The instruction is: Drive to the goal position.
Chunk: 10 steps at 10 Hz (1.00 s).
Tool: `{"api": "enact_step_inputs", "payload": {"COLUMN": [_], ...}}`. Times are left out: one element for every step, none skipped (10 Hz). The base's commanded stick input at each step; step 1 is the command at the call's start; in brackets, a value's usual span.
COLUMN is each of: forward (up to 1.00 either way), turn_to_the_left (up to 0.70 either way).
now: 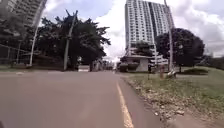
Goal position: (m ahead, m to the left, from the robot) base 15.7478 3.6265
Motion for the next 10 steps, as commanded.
{"api": "enact_step_inputs", "payload": {"forward": [0.7,0.7,0.7,0.7,0.7,0.7,0.7,0.7,0.7,0.7], "turn_to_the_left": [0.0,0.0,0.0,0.0,0.0,0.0,0.0,0.0,0.0,0.0]}}
